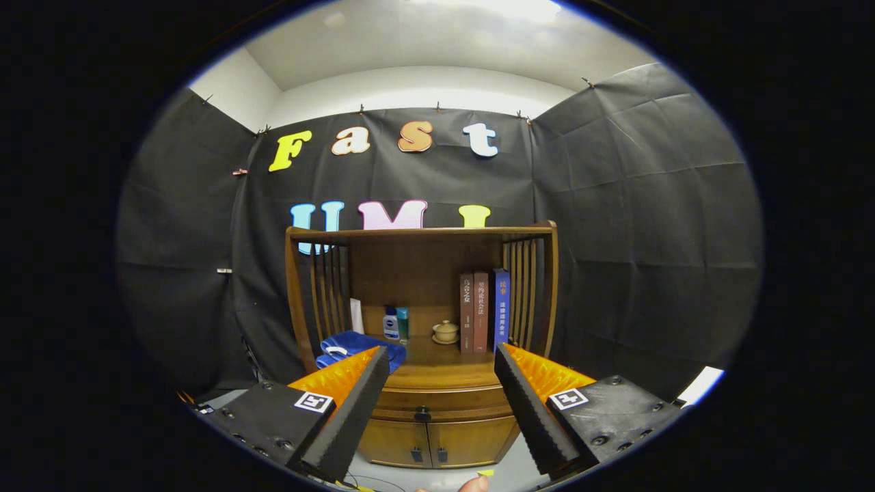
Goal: Pull open the drawer, take out the items inside it, and place them on the countertop above the cabinet.
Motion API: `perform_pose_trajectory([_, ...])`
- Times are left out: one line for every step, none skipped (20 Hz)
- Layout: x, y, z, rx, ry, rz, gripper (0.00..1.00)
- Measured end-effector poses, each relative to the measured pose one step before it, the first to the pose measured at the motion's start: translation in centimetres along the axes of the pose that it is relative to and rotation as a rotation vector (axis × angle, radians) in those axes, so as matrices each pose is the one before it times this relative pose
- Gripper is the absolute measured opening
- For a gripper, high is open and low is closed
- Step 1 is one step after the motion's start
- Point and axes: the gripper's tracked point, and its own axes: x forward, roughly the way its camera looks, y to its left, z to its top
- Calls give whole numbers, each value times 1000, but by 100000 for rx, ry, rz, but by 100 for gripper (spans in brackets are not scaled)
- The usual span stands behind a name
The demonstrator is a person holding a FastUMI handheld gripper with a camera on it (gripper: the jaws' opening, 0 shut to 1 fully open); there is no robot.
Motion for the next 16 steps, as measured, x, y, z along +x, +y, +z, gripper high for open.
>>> perform_pose_trajectory([293,233,-404,-1179,294,242,99])
perform_pose_trajectory([319,236,-281,-1215,-383,425,99])
perform_pose_trajectory([247,760,-191,-1193,-858,79,99])
perform_pose_trajectory([417,398,-328,-658,-791,-387,99])
perform_pose_trajectory([316,99,-860,-9,644,-219,99])
perform_pose_trajectory([332,14,-1092,672,1049,161,99])
perform_pose_trajectory([224,-18,-1322,1208,1215,-148,99])
perform_pose_trajectory([523,-124,-1081,1420,-91,100,98])
perform_pose_trajectory([582,-12,-1063,511,376,-119,98])
perform_pose_trajectory([791,-107,-1167,-310,-300,433,98])
perform_pose_trajectory([702,-177,-1358,-931,-347,-426,98])
perform_pose_trajectory([843,-172,-1441,-910,425,-335,99])
perform_pose_trajectory([742,55,-1770,-629,958,-86,99])
perform_pose_trajectory([667,186,-1727,332,566,642,99])
perform_pose_trajectory([832,161,-1804,521,1339,-3,99])
perform_pose_trajectory([934,152,-2031,469,1615,15,99])
